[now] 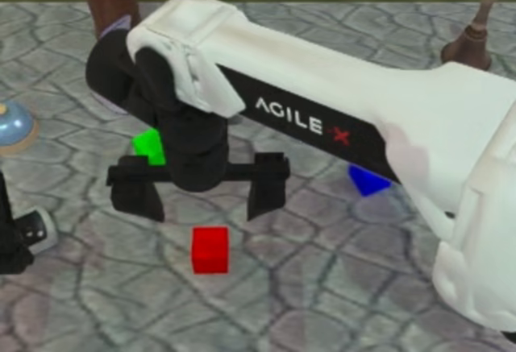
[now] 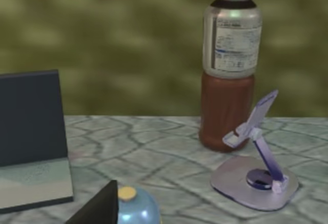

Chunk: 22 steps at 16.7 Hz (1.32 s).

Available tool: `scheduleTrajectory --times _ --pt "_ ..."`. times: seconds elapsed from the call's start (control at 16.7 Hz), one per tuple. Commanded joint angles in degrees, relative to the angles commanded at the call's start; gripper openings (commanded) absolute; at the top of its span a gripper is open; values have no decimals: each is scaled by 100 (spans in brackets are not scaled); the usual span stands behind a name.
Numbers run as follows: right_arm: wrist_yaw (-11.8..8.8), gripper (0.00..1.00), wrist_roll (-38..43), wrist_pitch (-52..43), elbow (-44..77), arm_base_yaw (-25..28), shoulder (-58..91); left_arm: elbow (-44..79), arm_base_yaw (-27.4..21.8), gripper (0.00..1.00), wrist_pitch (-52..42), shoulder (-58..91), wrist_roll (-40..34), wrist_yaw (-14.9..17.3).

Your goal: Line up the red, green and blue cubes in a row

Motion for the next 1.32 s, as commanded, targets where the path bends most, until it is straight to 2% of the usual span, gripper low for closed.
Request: scheduleTrajectory --times 0.3,0.6,0.78,1.02,1.32 --pt "18 100 -31 42 -57 -55 -40 48 -8 100 -33 48 18 -1" --pt "329 100 -599 634 -1059 -508 -1207 1065 -174 100 -685 1059 363 0" --pt "575 100 -1192 1338 -2259 -1041 -2655 2246 -361 100 -1407 2313 733 10" --pt "815 100 -2154 2551 -4451 -1963 -5261 4153 -660 100 -2619 4622 1330 23" --pt "843 100 -3386 4225 -7662 -3202 -8723 6625 -1043 100 -4270 7894 2113 31"
